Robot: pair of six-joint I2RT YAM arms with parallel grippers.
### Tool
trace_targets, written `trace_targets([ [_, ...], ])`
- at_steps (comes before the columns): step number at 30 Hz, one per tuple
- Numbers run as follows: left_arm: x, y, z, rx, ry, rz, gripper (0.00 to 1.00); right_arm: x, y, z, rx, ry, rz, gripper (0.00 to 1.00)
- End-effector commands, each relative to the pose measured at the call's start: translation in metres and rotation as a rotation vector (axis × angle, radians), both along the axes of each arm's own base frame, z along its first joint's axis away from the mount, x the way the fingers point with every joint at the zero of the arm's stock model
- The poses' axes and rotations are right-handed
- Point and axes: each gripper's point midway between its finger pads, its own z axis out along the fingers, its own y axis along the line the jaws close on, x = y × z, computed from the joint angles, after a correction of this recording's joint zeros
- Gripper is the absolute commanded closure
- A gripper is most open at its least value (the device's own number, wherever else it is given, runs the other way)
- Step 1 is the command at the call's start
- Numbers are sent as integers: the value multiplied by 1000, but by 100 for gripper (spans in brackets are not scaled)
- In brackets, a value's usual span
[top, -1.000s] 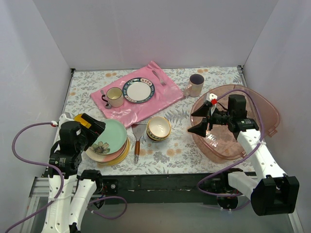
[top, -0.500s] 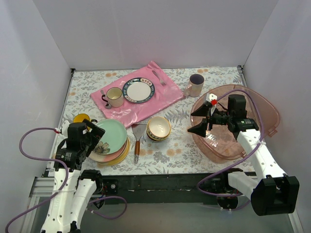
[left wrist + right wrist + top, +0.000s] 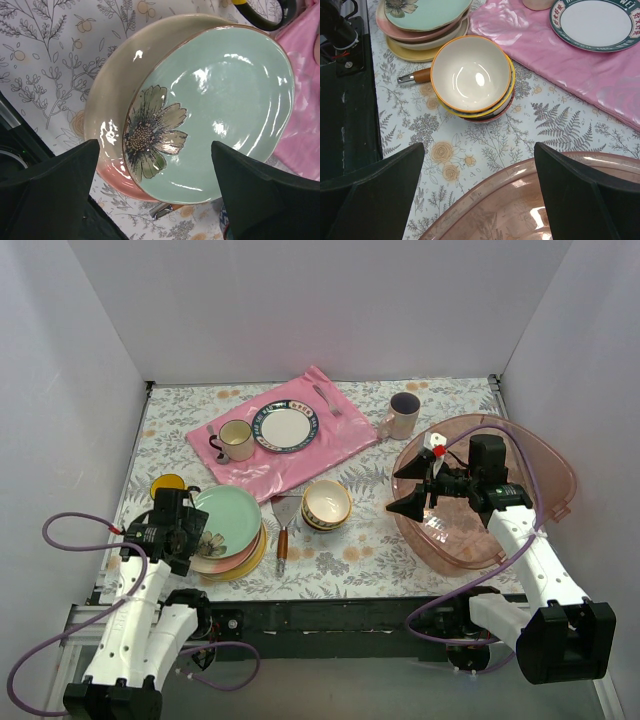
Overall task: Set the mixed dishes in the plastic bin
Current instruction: Pick up the plate at the center of the board.
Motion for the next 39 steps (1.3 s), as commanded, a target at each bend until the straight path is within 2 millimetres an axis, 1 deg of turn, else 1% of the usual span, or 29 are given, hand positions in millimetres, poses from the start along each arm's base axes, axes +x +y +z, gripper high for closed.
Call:
trace_targets([
  [1, -8, 8, -11, 9, 57, 98, 6, 2, -1, 3, -2, -27, 3, 1],
  [4, -5, 4, -19, -13, 56, 93, 9, 2, -1, 3, -2, -27, 3, 1],
  [5, -1, 3, -21, -20, 47, 94, 13, 2, -1, 3, -3, -27, 1, 1],
  [6, -2, 1, -27, -27, 55, 92, 15, 2, -1, 3, -3, -27, 1, 1],
  [7, -1, -1, -28, -40, 49, 94, 16, 2, -1, 3, -3, -25, 1, 1],
  [11, 6, -4, -31, -61, 10, 89, 26, 2, -1, 3, -4, -27, 0, 1],
  [12, 5, -4, -35, -62, 14, 92, 27, 2, -1, 3, -3, -25, 1, 1],
  [17, 8, -7, -39, -89, -10, 109, 36, 2, 0, 3, -3, -25, 3, 1],
  [20, 7, -7, -41, -98, -16, 122, 43, 3, -1, 2, -7, -24, -4, 1],
  [24, 7, -7, -41, -103, -31, 128, 50, 4, -2, 2, -9, -26, -6, 1],
  [25, 8, -7, -40, -104, -40, 128, 54, 4, -2, 2, -10, -26, -7, 1],
  [26, 8, -7, -39, -105, -43, 128, 55, 4, -2, 2, -9, -25, -7, 1],
  [31, 8, -6, -33, -109, -87, 136, 65, 6, -2, 1, -17, -30, -15, 1],
  [32, 7, -6, -32, -109, -91, 135, 69, 6, -3, 1, -18, -31, -17, 1],
  [34, 8, -6, -30, -110, -105, 133, 74, 6, -3, 2, -18, -31, -18, 1],
  [35, 8, -6, -28, -112, -118, 132, 78, 6, -3, 1, -19, -31, -18, 1],
  [39, 8, -8, -20, -123, -154, 128, 88, 5, -3, 1, -19, -30, -17, 1],
])
